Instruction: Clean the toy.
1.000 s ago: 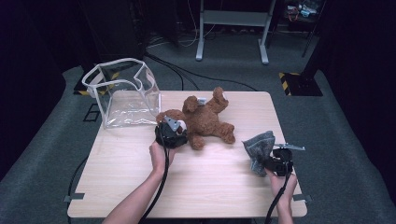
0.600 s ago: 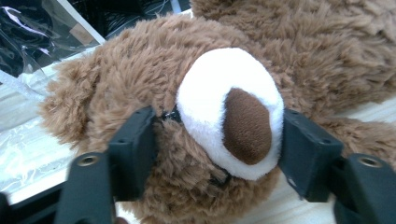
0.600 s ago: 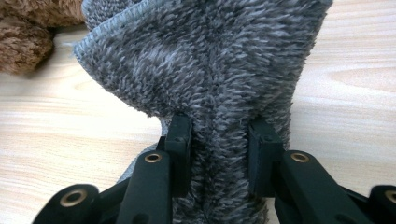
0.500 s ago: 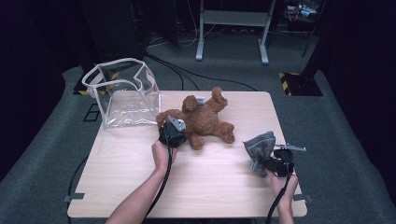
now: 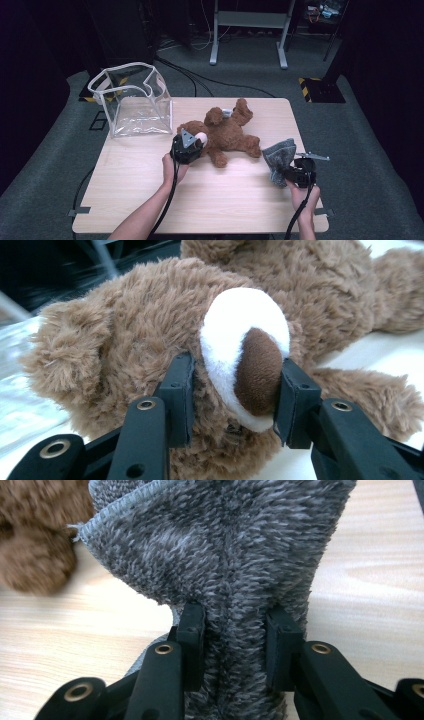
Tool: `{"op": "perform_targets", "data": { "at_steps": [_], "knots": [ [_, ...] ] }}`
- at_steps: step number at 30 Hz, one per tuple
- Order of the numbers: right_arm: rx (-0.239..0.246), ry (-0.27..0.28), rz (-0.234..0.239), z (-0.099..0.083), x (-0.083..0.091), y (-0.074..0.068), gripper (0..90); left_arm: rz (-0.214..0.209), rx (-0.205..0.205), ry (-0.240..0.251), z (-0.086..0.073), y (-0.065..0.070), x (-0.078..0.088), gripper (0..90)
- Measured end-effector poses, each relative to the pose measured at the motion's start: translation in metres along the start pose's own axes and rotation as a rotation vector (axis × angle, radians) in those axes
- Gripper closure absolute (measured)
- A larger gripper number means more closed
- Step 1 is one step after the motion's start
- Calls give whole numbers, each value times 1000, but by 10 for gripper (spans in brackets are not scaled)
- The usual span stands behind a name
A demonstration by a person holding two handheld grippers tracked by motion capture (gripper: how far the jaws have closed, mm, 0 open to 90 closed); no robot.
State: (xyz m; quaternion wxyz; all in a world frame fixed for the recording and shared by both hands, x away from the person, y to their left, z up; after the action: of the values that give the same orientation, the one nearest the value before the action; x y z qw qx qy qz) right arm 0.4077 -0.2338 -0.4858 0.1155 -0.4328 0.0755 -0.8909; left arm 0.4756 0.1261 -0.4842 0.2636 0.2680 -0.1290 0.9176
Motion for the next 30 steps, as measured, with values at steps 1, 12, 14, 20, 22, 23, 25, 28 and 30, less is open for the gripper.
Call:
{"op": "perform_targets", "data": {
  "at_steps": [1,12,14,20,22,23,25,28,30],
  "knots": [
    [7,10,2,1,2,-1,667,-13,-7,-1,0,2,1,571],
    [73,61,42,18,17,-27,699,-195,1,-20,-1,25,11,562],
    [91,63,51,19,16,-34,705,-212,16,-20,0,26,11,561],
    [139,72,82,26,11,-55,710,-250,-8,-24,4,37,2,555],
    [155,69,100,30,10,-63,710,-242,-38,-30,3,38,-1,536],
    [162,65,101,31,8,-67,710,-237,-39,-27,3,37,-1,507],
    [173,56,99,34,4,-72,710,-214,-61,-11,2,35,2,429],
    [185,43,98,36,-3,-77,709,-189,-76,8,0,31,12,366],
    [187,41,104,36,-5,-80,710,-182,-71,3,-4,28,17,322]
  ]
}}
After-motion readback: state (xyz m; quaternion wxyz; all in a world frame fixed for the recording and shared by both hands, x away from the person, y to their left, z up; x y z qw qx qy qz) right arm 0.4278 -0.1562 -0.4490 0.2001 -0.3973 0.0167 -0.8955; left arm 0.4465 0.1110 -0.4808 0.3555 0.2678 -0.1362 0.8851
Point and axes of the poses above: each handheld gripper's, and its own axes: x roughly backward along the jaws, z roughly out of its top, y roughly to its right, the point moved 3 cm from there along -x, roughly forward along the jaws, and after that the axes turned 5 degrees about -y, right-handed, at the moved point
